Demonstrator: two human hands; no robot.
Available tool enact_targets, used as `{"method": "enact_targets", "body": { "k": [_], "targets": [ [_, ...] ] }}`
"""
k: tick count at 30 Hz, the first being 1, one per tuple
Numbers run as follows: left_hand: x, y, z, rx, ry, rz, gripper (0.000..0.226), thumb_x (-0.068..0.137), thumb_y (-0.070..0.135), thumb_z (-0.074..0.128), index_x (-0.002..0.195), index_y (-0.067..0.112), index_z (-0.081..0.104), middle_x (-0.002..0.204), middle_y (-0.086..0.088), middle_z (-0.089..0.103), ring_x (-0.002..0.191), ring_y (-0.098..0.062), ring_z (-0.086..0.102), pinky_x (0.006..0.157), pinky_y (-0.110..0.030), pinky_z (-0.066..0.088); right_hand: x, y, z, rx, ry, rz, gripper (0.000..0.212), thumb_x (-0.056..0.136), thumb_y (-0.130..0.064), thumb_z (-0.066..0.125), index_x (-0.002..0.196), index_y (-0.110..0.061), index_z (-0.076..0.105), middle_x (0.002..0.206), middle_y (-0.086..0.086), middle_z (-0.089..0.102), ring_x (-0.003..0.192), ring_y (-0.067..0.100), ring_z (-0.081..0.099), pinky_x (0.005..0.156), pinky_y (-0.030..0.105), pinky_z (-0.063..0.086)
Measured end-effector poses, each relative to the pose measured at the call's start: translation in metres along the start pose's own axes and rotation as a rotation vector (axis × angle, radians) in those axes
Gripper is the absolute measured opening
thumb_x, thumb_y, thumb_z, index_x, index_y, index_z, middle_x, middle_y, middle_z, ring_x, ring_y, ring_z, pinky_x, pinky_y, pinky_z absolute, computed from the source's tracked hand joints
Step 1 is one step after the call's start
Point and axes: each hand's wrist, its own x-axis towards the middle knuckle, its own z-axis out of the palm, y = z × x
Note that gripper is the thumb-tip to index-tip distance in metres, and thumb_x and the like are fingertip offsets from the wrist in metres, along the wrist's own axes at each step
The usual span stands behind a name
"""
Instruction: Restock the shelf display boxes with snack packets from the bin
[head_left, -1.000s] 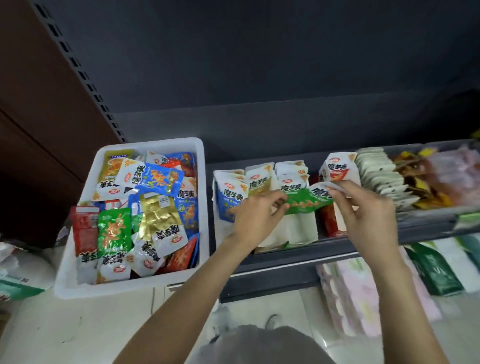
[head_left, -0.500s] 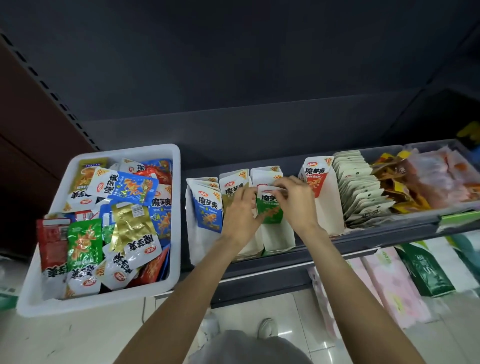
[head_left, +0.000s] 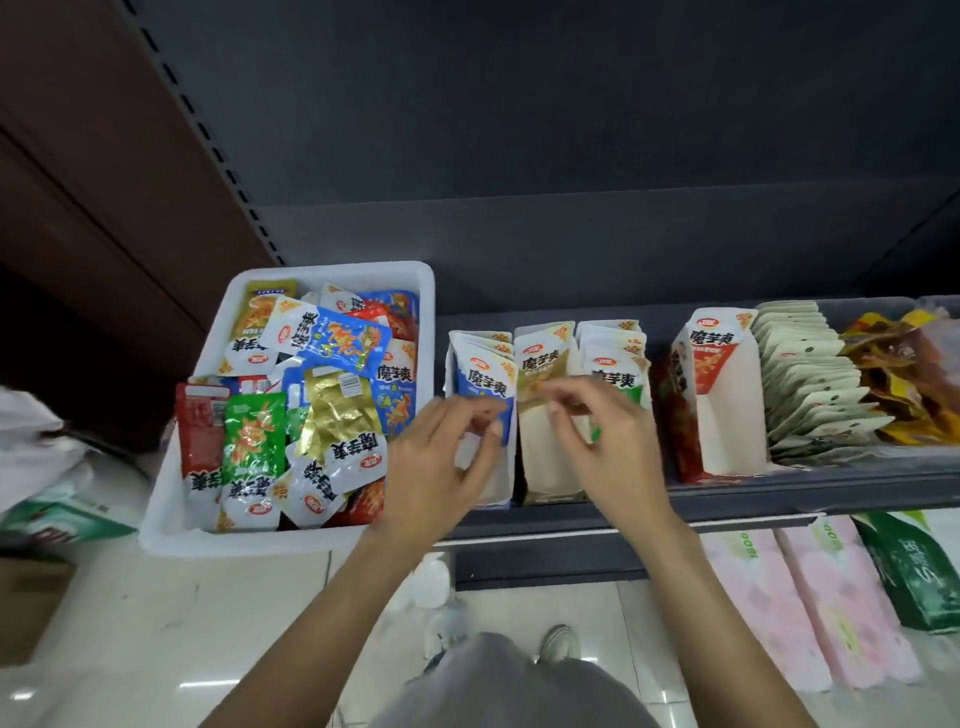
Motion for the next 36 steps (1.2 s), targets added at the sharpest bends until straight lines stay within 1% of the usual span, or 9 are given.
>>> {"method": "enact_targets", "body": {
  "k": [3, 6, 11, 14, 18, 20, 28, 34, 36],
  "targets": [
    [-0.016, -0.032, -0.046, 0.161, 0.099, -0.007, 0.019, 0.089, 0.019, 0.053, 0.09, 0.006, 0.068, 0.08, 0.001, 0.066, 0.075, -0.012, 0.053, 0.067, -0.022, 0.041, 0.01, -0.025, 0.04, 0.028, -0.206, -0.079, 0.014, 0.089, -0.013, 0.06, 0.102, -0.014, 0.067, 0.099, -0.003, 0.068, 0.086, 0.006, 0.062, 0.073, 0.024, 0.053],
    [-0.03, -0.085, -0.084, 0.374, 0.047, -0.191, 0.021, 0.083, 0.021, 0.055, 0.097, 0.008, 0.064, 0.087, -0.001, 0.065, 0.081, -0.017, 0.051, 0.073, -0.029, 0.041, 0.021, -0.046, 0.091, -0.01, -0.393, -0.126, 0.016, 0.089, -0.016, 0.059, 0.103, -0.018, 0.067, 0.1, -0.004, 0.068, 0.088, 0.01, 0.063, 0.072, 0.035, 0.055],
    [-0.043, -0.156, -0.127, 0.531, -0.113, -0.552, 0.06, 0.068, 0.016, 0.081, 0.119, -0.001, 0.055, 0.105, -0.022, 0.059, 0.098, -0.044, 0.052, 0.085, -0.047, 0.04, 0.038, -0.07, 0.163, -0.186, -0.654, -0.186, 0.033, 0.093, -0.024, 0.056, 0.126, -0.019, 0.057, 0.127, -0.002, 0.057, 0.117, 0.017, 0.051, 0.095, 0.034, 0.045],
    [-0.039, -0.167, -0.131, 0.604, -0.201, -0.512, 0.081, 0.057, 0.03, 0.089, 0.12, -0.005, 0.053, 0.106, -0.026, 0.057, 0.096, -0.045, 0.051, 0.082, -0.05, 0.045, 0.04, -0.071, 0.196, -0.376, -0.797, -0.162, 0.053, 0.091, -0.03, 0.059, 0.139, -0.017, 0.042, 0.141, 0.004, 0.041, 0.13, 0.025, 0.037, 0.106, 0.044, 0.037],
    [-0.029, -0.182, -0.125, 0.702, -0.426, -0.515, 0.107, 0.064, 0.054, 0.078, 0.143, 0.006, 0.025, 0.132, -0.016, 0.041, 0.12, -0.031, 0.037, 0.103, -0.038, 0.031, 0.035, -0.067, 0.212, -0.476, -0.797, -0.124, 0.061, 0.089, -0.033, 0.061, 0.143, -0.019, 0.036, 0.144, 0.002, 0.03, 0.133, 0.024, 0.027, 0.108, 0.044, 0.034],
    [-0.022, -0.186, -0.125, 0.743, -0.49, -0.52, 0.105, 0.067, 0.057, 0.073, 0.144, 0.01, 0.019, 0.131, -0.012, 0.038, 0.12, -0.027, 0.035, 0.104, -0.034, 0.029, 0.033, -0.063, 0.214, -0.461, -0.777, -0.115, 0.058, 0.089, -0.034, 0.061, 0.142, -0.022, 0.038, 0.144, 0.0, 0.03, 0.133, 0.022, 0.027, 0.108, 0.044, 0.034],
    [0.0, -0.195, -0.139, 0.869, -0.647, -0.418, 0.086, 0.068, 0.06, 0.071, 0.129, 0.011, 0.035, 0.128, -0.008, 0.041, 0.12, -0.025, 0.037, 0.103, -0.035, 0.035, 0.031, -0.064, 0.218, -0.421, -0.754, -0.047, 0.052, 0.09, -0.035, 0.058, 0.139, -0.026, 0.041, 0.142, -0.004, 0.03, 0.133, 0.019, 0.026, 0.108, 0.041, 0.034],
    [0.038, -0.171, -0.183, 0.37, -0.677, -0.35, 0.048, 0.08, 0.032, 0.073, 0.12, 0.014, 0.055, 0.117, -0.005, 0.062, 0.102, -0.018, 0.055, 0.086, -0.027, 0.04, 0.035, -0.08, 0.212, -0.321, -0.743, 0.026, 0.058, 0.09, -0.045, 0.057, 0.14, -0.024, 0.04, 0.143, -0.002, 0.037, 0.131, 0.02, 0.034, 0.108, 0.038, 0.032],
    [0.045, -0.156, -0.198, 0.29, -0.457, -0.283, 0.04, 0.079, 0.03, 0.074, 0.114, 0.013, 0.062, 0.109, -0.003, 0.066, 0.099, -0.019, 0.061, 0.088, -0.036, 0.048, 0.033, -0.087, 0.204, -0.065, -0.678, 0.135, 0.062, 0.085, -0.049, 0.062, 0.138, -0.025, 0.042, 0.135, -0.004, 0.048, 0.124, 0.013, 0.045, 0.102, 0.032, 0.039]
  ]
}}
